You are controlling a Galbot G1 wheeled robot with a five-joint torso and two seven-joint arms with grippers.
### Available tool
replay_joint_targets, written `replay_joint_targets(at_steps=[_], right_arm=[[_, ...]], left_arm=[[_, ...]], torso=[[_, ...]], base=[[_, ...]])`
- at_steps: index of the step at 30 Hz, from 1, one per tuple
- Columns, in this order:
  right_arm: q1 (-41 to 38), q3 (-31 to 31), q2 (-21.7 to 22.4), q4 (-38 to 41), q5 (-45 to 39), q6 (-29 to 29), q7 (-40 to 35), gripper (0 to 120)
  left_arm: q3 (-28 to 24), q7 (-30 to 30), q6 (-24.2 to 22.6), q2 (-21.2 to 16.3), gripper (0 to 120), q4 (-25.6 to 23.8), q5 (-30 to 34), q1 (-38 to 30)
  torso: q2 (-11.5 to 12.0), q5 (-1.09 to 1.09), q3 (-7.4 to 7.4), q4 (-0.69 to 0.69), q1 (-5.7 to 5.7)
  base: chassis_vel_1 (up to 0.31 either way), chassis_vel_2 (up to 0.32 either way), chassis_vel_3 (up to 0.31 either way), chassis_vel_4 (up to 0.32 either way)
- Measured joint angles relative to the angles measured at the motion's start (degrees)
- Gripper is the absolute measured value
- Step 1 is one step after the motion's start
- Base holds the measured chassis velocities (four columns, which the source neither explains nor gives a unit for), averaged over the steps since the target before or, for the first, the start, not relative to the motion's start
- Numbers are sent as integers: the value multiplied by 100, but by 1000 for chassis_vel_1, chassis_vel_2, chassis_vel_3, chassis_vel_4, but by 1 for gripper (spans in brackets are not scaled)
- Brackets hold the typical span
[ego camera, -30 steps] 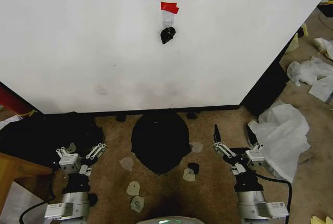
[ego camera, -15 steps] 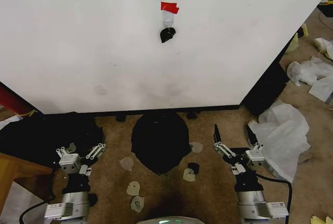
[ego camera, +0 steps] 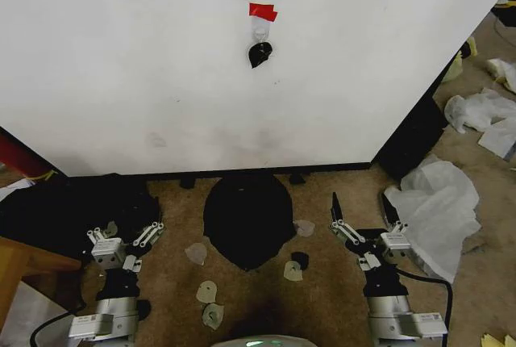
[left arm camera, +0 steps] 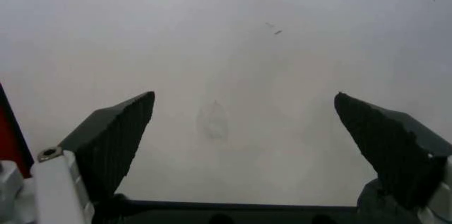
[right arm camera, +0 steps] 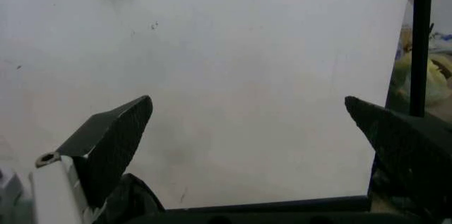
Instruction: Place the garbage bag over the trash bin.
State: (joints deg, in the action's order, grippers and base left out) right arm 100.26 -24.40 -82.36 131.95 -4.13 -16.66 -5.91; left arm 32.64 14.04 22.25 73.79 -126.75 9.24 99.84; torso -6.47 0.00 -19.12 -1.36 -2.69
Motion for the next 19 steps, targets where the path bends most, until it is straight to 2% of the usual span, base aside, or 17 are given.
replay_joint_targets(at_steps=[19], right_arm=[[0, 0, 0, 0, 0, 0, 0, 100]], left_arm=[[0, 0, 0, 0, 100, 0, 0, 0]], torso=[[0, 0, 0, 0, 0]], base=[[0, 0, 0, 0]])
